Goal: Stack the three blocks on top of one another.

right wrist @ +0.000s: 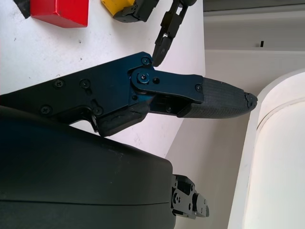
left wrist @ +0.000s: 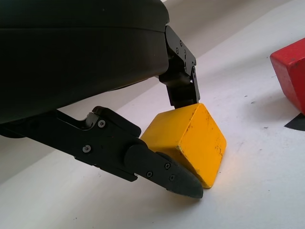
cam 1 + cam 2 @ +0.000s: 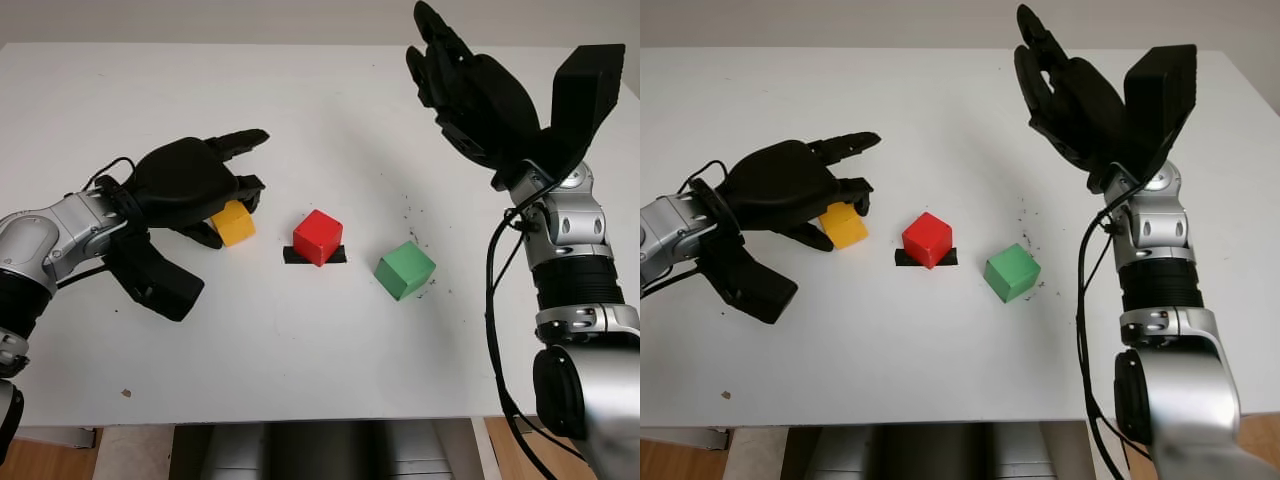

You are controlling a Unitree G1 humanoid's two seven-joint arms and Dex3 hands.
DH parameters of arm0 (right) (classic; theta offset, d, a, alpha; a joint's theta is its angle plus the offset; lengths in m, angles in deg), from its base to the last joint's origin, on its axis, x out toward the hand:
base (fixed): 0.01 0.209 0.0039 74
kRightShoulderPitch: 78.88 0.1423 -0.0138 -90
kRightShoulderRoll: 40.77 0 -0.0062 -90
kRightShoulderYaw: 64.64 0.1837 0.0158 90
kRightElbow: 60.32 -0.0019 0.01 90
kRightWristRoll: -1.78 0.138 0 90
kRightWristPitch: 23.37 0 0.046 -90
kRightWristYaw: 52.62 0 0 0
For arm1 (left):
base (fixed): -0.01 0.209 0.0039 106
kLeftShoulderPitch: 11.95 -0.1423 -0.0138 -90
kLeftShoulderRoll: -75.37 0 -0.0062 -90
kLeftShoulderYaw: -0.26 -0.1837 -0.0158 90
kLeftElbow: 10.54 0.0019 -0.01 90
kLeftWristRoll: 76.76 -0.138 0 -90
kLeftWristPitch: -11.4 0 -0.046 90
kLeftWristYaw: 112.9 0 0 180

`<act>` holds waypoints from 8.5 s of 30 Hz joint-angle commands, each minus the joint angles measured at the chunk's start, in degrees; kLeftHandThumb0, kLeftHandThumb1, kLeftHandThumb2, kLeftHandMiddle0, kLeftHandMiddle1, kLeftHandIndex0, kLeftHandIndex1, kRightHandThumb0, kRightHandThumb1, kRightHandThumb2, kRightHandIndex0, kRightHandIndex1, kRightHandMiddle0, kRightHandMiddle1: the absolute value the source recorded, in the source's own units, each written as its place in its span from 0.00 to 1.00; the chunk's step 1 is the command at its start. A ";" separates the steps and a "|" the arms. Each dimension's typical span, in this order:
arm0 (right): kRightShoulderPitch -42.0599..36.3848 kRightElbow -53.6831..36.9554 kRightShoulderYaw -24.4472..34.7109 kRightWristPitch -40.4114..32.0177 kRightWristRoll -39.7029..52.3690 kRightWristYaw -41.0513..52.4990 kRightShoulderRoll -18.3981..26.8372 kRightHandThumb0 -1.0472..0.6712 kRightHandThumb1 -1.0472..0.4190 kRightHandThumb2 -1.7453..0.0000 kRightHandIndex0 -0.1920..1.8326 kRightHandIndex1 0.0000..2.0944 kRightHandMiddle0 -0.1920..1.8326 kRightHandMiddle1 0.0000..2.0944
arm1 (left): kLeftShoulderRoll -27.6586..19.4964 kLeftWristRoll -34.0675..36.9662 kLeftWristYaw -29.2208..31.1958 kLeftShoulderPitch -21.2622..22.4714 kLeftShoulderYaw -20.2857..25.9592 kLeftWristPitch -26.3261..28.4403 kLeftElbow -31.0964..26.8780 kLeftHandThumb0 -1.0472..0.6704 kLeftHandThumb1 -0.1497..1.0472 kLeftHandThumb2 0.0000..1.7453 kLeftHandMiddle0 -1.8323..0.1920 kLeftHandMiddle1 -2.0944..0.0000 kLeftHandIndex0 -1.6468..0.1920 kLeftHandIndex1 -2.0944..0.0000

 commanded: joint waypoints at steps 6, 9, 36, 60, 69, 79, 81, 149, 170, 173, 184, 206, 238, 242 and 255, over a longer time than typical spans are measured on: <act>-0.42 -1.20 0.31 -0.58 0.38 -0.60 -0.09 0.12 0.00 0.67 0.00 0.00 0.00 0.00 | -1.42 -1.59 -1.62 -0.05 0.17 1.56 -3.11 0.31 0.90 0.03 0.84 0.97 0.65 0.38; -0.44 -1.31 0.22 -0.39 0.46 -0.14 -0.01 0.12 0.00 0.67 0.00 0.00 0.00 0.00 | -2.04 -0.44 -1.53 -0.37 1.18 1.72 -4.40 0.31 0.92 0.03 0.84 0.97 0.66 0.37; -0.44 -1.21 0.56 -0.03 1.67 0.61 -0.80 0.14 0.00 0.65 0.00 0.00 0.00 0.00 | 13.66 60.97 32.86 -11.13 22.50 31.91 -25.85 0.30 0.99 0.03 0.88 0.98 0.71 0.31; -1.43 -1.58 0.80 0.47 2.03 0.35 -1.25 0.14 0.00 0.65 0.00 0.00 0.00 0.00 | 21.84 58.49 33.76 -9.88 18.61 39.06 -23.33 0.29 0.98 0.03 0.91 0.97 0.72 0.22; -2.25 -3.14 0.48 0.19 1.59 -0.54 -1.20 0.15 0.00 0.65 0.00 0.00 0.00 0.00 | 20.87 49.51 32.21 -9.55 15.62 38.15 -24.27 0.33 0.99 0.03 0.91 0.97 0.76 0.22; -2.74 -3.65 0.44 0.15 1.44 -1.65 -1.52 0.15 0.00 0.65 0.00 0.00 0.00 0.00 | 21.50 46.92 32.02 -9.26 15.03 36.27 -23.01 0.34 0.98 0.03 0.91 0.97 0.76 0.21; -2.85 -3.77 0.45 0.11 1.44 -1.72 -1.42 0.15 0.00 0.65 0.00 0.00 0.00 0.00 | 21.61 47.15 32.15 -9.21 15.07 36.17 -22.74 0.34 0.98 0.03 0.91 0.97 0.76 0.21; -14.07 -24.98 -7.55 3.28 -15.55 7.38 16.75 0.17 0.08 0.98 0.03 0.02 0.13 0.06 | 24.45 66.85 19.04 -26.30 41.23 37.85 -33.78 0.10 1.00 0.35 1.00 1.00 1.00 1.00; -30.23 -45.43 -7.75 18.59 -33.71 10.37 33.32 0.22 0.17 0.97 0.05 0.03 0.23 0.04 | 28.18 68.71 12.89 -29.36 41.52 34.42 -26.80 0.14 1.00 0.36 1.00 1.00 1.00 1.00; -31.90 -46.45 -7.53 20.71 -35.10 9.10 33.51 0.21 0.16 0.97 0.05 0.03 0.24 0.04 | 27.87 67.89 12.85 -29.68 41.10 34.22 -26.75 0.14 1.00 0.36 1.00 1.00 1.00 1.00; -33.52 -41.22 -10.32 24.99 -39.36 0.61 28.12 0.26 0.17 0.97 0.07 0.03 0.27 0.04 | 27.56 65.14 12.68 -29.90 39.74 33.00 -26.68 0.13 1.00 0.37 1.00 1.00 1.00 1.00; -31.46 -31.96 -12.55 29.77 -41.82 -7.06 24.98 0.31 0.13 0.97 0.11 0.04 0.34 0.06 | 27.30 63.85 13.05 -30.33 38.37 33.46 -27.36 0.13 1.00 0.36 1.00 1.00 1.00 1.00; -30.35 -27.53 -14.31 32.82 -42.29 -9.31 22.61 0.35 0.14 0.97 0.18 0.03 0.24 0.53 | 27.18 63.83 14.28 -30.31 37.54 31.72 -26.61 0.14 1.00 0.35 1.00 1.00 1.00 1.00; -30.37 -27.37 -14.44 32.69 -42.33 -9.33 22.57 0.38 0.14 0.97 0.18 0.03 0.25 0.50 | 27.26 63.98 14.33 -30.51 37.58 31.73 -26.83 0.15 1.00 0.35 1.00 1.00 1.00 1.00; -28.93 -25.87 -14.69 36.93 -44.45 -12.60 23.42 0.44 0.10 0.97 0.22 0.04 0.27 0.66 | 27.44 63.40 13.97 -30.96 37.43 30.48 -26.00 0.16 1.00 0.34 1.00 1.00 1.00 1.00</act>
